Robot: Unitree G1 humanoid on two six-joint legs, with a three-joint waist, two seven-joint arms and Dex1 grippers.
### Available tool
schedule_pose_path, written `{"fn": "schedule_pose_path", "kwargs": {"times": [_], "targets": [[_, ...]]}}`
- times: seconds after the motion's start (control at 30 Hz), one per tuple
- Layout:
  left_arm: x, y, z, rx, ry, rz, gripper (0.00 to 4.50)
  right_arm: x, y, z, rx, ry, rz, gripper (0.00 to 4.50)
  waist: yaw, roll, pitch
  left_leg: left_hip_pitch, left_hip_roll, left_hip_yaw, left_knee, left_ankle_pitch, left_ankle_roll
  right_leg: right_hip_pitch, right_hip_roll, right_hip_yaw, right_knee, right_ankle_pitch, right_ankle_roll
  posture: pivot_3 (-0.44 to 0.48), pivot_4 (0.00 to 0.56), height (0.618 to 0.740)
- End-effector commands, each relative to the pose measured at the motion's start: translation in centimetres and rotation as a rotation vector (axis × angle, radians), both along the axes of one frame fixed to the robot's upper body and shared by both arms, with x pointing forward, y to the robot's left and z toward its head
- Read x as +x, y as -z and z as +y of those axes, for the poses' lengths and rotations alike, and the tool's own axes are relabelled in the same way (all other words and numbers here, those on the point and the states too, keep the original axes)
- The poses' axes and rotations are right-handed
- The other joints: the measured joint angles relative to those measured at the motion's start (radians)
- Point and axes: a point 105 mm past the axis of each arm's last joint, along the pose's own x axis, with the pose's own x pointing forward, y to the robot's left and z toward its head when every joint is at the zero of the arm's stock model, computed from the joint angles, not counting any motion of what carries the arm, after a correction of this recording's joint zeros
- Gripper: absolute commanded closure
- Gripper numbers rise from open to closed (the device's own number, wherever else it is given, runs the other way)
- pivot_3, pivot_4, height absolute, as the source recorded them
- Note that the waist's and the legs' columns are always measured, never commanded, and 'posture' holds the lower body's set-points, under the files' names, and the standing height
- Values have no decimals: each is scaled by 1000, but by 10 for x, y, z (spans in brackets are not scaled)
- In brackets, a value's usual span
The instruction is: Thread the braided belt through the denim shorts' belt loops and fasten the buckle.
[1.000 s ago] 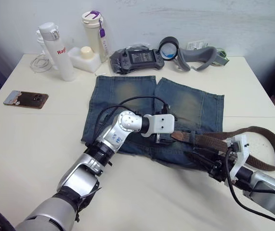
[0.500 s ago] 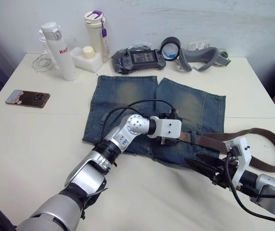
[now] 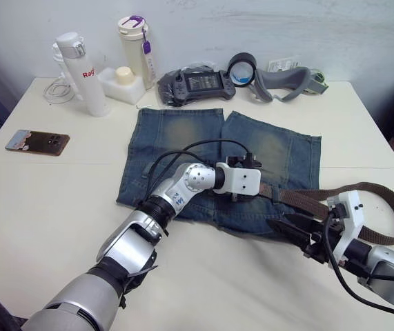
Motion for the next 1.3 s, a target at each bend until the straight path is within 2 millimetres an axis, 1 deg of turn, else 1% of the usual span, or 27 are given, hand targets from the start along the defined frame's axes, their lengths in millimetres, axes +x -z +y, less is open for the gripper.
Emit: {"fn": "schedule_pose_path", "kwargs": {"times": [0.03,0.13,0.17,0.2,0.23,0.27,0.33,0.37,0.4,0.43,0.57,0.6,0.63,0.7,0.8,0.87,0.97,1.1,1.13,1.2,1.27,1.3], "targets": [[0,5,1,23,2,0,2084,2,-11,0,-8,10,-55,979,0,0,0,0,0,0,0,0,0,0,0,0,0,0,0,0,150,740],[-1,6,1,16,9,11,3375,5,-14,2,6,11,-83,979,0,0,0,0,0,0,0,0,0,0,0,0,0,0,0,0,150,740],[0,5,1,14,10,10,3834,5,-11,2,-19,12,-75,979,0,0,0,0,0,0,0,0,0,0,0,0,0,0,0,0,150,740],[0,3,3,21,13,2,4188,7,-8,2,-44,20,-77,979,0,0,0,0,0,0,0,0,0,0,0,0,0,0,0,0,150,740],[1,2,3,25,15,-4,4450,9,-6,2,-61,26,-79,979,-1,0,0,0,0,0,0,0,0,0,0,0,0,0,0,0,150,740],[1,-3,4,24,17,-15,4450,11,-3,2,-104,28,-87,979,-2,0,0,0,0,0,0,0,0,0,0,0,0,0,0,0,150,740],[2,-11,3,14,19,-32,4500,16,5,1,-203,21,-101,1527,-3,0,0,0,0,0,0,1,-1,-1,0,0,0,0,0,0,150,740],[2,-15,3,14,21,-45,4500,17,9,1,-243,12,-102,1903,-2,0,0,0,0,1,0,1,-1,-1,0,0,0,0,0,0,150,740],[3,-18,3,17,23,-56,4500,19,13,2,-268,3,-103,2419,-2,0,0,0,0,2,0,2,-3,-2,1,0,1,0,0,0,150,740],[2,-20,3,23,26,-66,4500,21,16,2,-297,-4,-104,2648,-3,0,0,0,0,2,0,2,-3,-2,1,0,1,0,0,0,150,740],[1,-27,6,45,37,-96,4500,26,32,5,-391,-30,-74,4224,-3,0,0,0,0,2,0,2,-3,-2,1,0,1,0,0,0,150,740],[1,-29,7,53,38,-102,4500,26,36,5,-407,-36,-61,4444,-2,0,0,0,0,3,0,2,-3,-2,1,0,1,0,0,0,150,740],[1,-30,9,70,37,-102,4500,26,41,3,-421,-35,-38,4444,-2,0,0,0,0,3,0,2,-3,-2,1,0,1,0,0,0,150,740],[2,-30,22,184,37,-93,4500,26,53,2,-428,-34,6,4444,-2,0,0,0,0,2,0,2,-3,-2,1,0,1,0,0,0,150,740],[7,-60,39,213,-18,-65,4500,30,61,9,-360,-25,37,4444,-9,-1,0,0,1,4,0,2,-4,-2,2,-1,1,0,0,0,150,740],[7,-70,49,254,-44,-61,4500,32,64,12,-351,-27,49,4444,-16,0,0,0,2,4,0,3,-5,-2,4,-1,2,0,0,0,150,740],[3,-75,70,329,-85,-17,4500,37,66,14,-337,-30,54,4444,-26,0,0,2,3,4,-1,3,-5,-1,4,0,2,0,0,0,150,740],[-11,-84,86,339,-113,48,4500,41,70,13,-346,-38,67,4444,-29,0,0,2,4,5,-1,3,-6,-1,5,1,4,0,0,0,150,740],[-14,-85,88,339,-118,63,4500,42,71,12,-347,-38,67,4444,-29,0,0,2,4,5,0,3,-6,-1,5,2,4,0,0,0,150,740],[-19,-82,99,359,-145,99,4500,44,71,11,-349,-39,66,4444,-29,-1,-1,2,4,4,0,4,-6,-1,5,4,4,0,0,0,150,740],[-21,-74,113,379,-186,129,4500,45,71,11,-351,-40,63,4444,-33,-2,-1,3,4,5,0,3,-6,-1,5,6,4,0,0,0,150,740],[-18,-68,117,363,-224,142,4500,46,71,10,-348,-39,63,4444,-33,-2,-1,4,4,5,-1,3,-6,-1,5,6,4,0,0,0,150,740]]}}
